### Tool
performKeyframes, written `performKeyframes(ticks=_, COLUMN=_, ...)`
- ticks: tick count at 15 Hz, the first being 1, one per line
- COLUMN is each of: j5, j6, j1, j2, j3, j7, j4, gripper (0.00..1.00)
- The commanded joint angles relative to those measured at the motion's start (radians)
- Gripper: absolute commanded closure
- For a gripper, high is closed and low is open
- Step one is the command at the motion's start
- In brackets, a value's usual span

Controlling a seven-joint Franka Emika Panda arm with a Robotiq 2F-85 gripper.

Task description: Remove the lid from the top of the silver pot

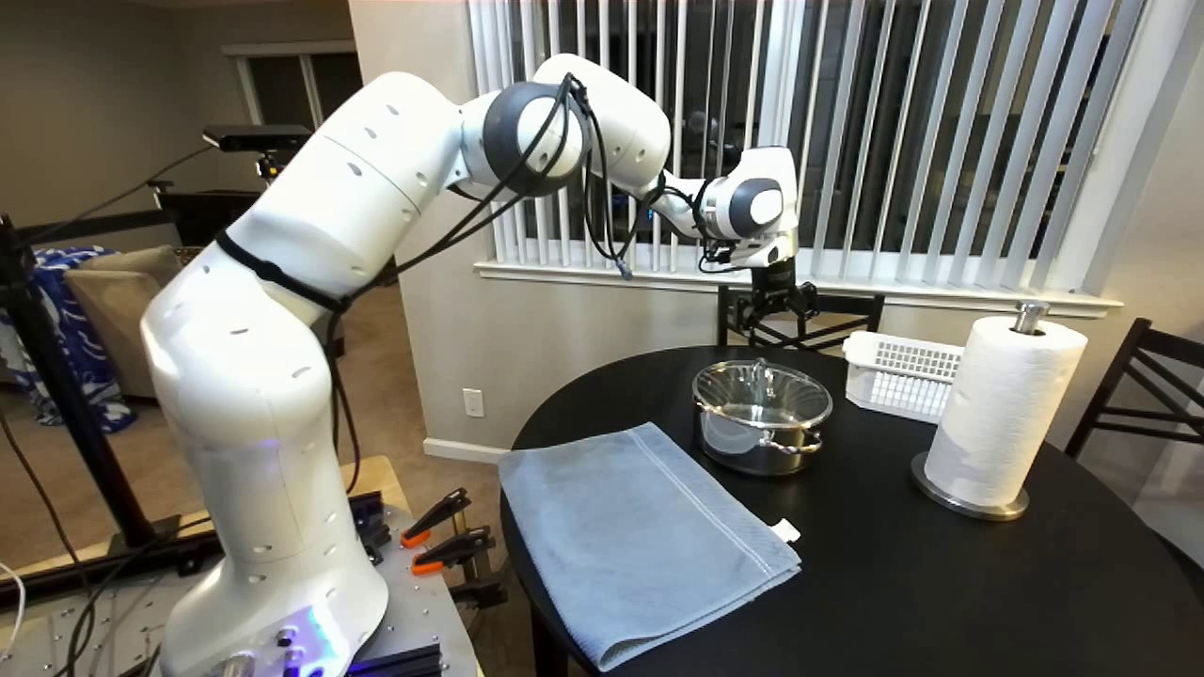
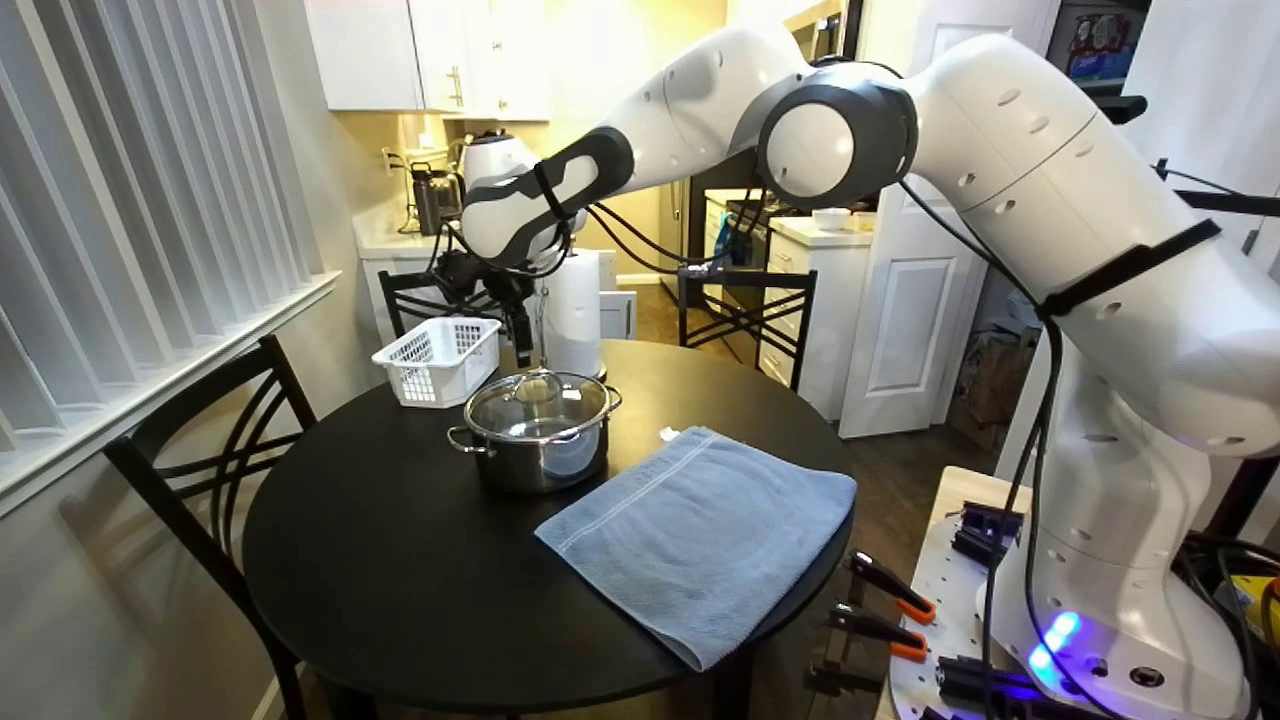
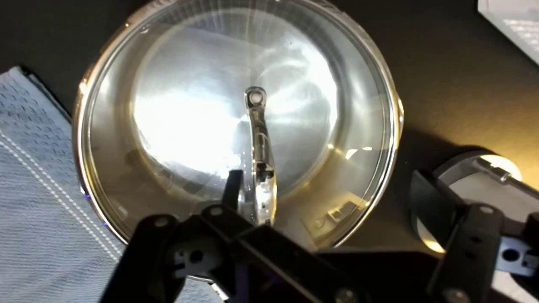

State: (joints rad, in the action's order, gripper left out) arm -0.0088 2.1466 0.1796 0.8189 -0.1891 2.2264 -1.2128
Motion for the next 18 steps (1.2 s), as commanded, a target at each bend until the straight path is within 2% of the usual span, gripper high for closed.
performKeyframes(ticks=1, j5=-0.013, j6=-0.109, j1=0.006, j2=0.027, j3=-0.012, j7=0.198, j4=0.073, gripper=0.00)
performKeyframes(ticks=5, j5=-0.003, j6=-0.228, j1=-0.011, j2=0.058, j3=0.000, j7=0.395, j4=0.127, gripper=0.00)
performKeyframes(ticks=8, j5=-0.006, j6=-0.266, j1=-0.038, j2=0.080, j3=0.036, j7=0.357, j4=0.134, gripper=0.00)
performKeyframes(ticks=10, j5=-0.011, j6=-0.214, j1=-0.054, j2=0.100, j3=0.053, j7=0.302, j4=0.134, gripper=0.00)
performKeyframes(ticks=14, j5=-0.019, j6=-0.189, j1=-0.068, j2=0.132, j3=0.062, j7=0.231, j4=0.156, gripper=0.00)
performKeyframes(ticks=18, j5=-0.018, j6=-0.142, j1=-0.070, j2=0.112, j3=0.065, j7=0.167, j4=0.136, gripper=0.00)
